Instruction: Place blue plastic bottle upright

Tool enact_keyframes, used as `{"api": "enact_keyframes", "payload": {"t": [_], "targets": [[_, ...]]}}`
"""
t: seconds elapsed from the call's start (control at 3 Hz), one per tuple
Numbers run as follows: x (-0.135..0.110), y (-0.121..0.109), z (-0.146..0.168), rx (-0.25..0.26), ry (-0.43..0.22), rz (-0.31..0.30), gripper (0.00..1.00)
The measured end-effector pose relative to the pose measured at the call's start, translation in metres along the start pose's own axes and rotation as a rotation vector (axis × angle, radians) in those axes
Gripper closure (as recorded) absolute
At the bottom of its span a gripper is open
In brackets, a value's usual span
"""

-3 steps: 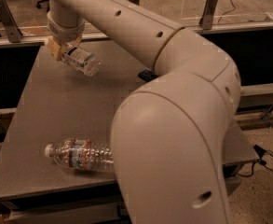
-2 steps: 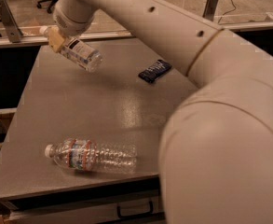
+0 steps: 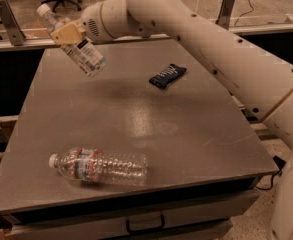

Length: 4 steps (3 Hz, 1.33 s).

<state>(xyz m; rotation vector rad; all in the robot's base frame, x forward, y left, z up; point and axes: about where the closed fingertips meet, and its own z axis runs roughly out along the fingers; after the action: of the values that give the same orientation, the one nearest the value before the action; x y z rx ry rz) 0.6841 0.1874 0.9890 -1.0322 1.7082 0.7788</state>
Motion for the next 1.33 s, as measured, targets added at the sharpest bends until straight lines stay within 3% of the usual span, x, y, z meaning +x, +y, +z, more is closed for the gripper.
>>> {"api": "enact_keyframes", "payload": {"t": [0.33, 0.67, 1.33], "targets": [[-0.028, -0.001, -0.026, 0.014, -0.123, -0.009, 1.0], [-0.027, -0.002, -0.026, -0.017, -0.145, -0.014, 1.0], [-0.022, 0.0, -0.076, -0.019, -0.219, -0.087, 1.0]]}}
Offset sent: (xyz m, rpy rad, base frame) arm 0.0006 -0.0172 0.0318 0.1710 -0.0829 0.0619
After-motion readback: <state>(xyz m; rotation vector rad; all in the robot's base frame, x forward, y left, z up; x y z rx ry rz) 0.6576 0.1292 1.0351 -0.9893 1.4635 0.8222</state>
